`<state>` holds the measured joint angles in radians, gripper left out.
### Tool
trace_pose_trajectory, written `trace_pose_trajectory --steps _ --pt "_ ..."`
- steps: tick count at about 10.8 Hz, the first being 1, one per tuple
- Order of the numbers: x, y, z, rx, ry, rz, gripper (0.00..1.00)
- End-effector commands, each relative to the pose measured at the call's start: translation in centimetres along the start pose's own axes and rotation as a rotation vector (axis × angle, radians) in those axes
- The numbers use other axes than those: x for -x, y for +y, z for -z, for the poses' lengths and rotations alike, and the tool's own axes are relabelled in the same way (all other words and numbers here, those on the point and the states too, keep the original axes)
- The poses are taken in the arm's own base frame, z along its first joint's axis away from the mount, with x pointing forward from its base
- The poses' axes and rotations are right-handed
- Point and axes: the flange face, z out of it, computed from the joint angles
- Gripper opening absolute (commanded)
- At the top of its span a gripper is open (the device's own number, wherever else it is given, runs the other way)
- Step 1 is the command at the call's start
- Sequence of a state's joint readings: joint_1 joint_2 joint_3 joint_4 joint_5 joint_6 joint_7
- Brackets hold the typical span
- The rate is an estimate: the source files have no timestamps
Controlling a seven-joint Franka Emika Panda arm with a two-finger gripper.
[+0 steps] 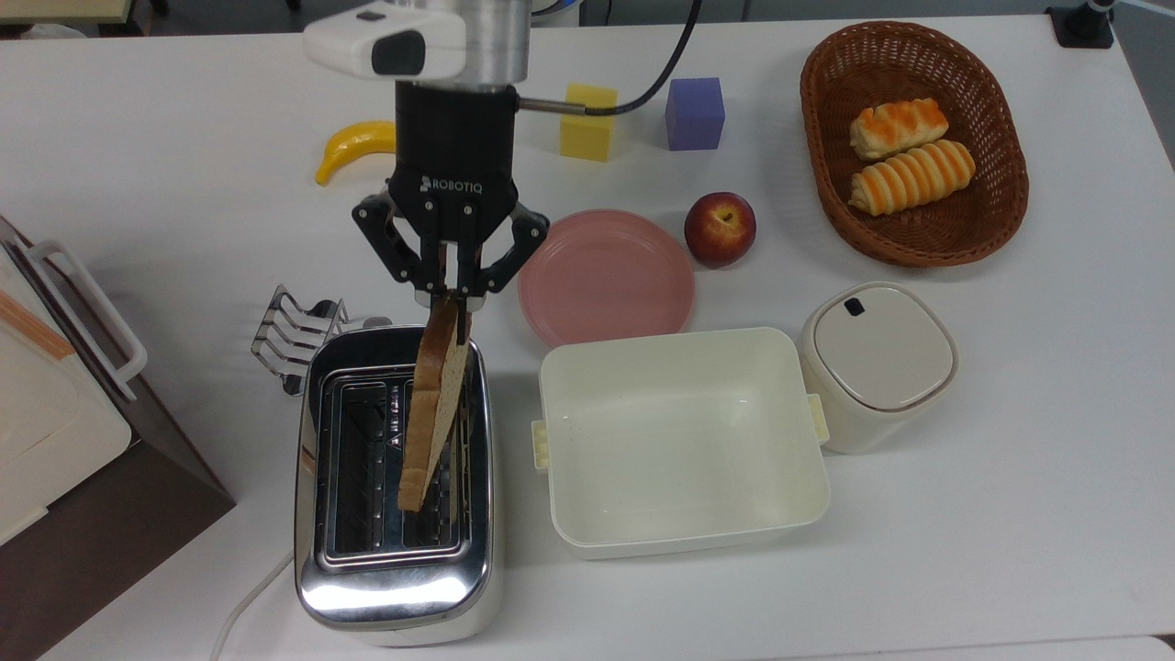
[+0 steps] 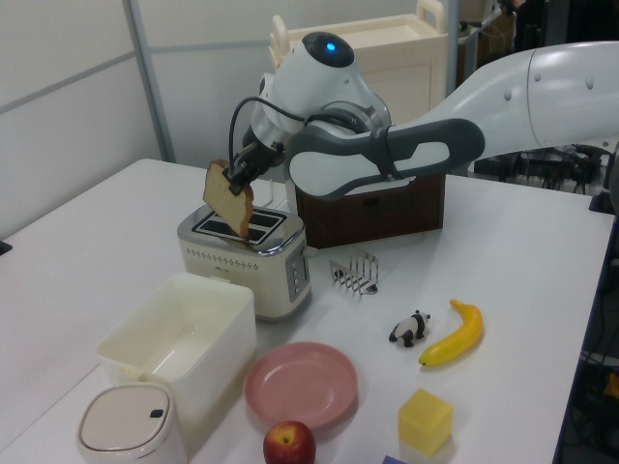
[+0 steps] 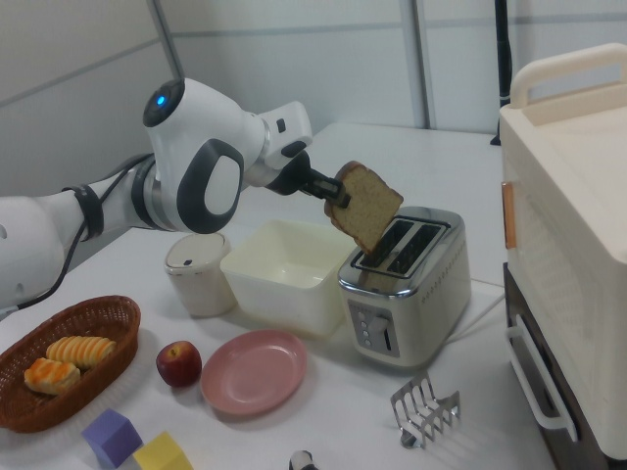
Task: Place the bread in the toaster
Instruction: 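Carry the bread slice over the toaster slot, then lower the bread slice down into the toaster slot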
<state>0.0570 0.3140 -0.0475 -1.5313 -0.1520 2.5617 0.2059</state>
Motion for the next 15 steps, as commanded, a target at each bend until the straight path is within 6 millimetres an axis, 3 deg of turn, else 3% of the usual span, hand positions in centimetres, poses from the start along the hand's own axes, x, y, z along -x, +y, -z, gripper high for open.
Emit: trace_pose_trajectory --steps 1,6,11,15 --pt "-0.5 0.2 0.1 0.014 0.021 0.004 0.00" --pt "0.2 1.3 -0.7 0.033 0.004 0.010 0.00" --pt "-0.4 2.5 -0.3 0.045 0.015 -0.002 0.00" --pt "0.0 2.6 -0.7 0.062 0.007 0.023 0.00"
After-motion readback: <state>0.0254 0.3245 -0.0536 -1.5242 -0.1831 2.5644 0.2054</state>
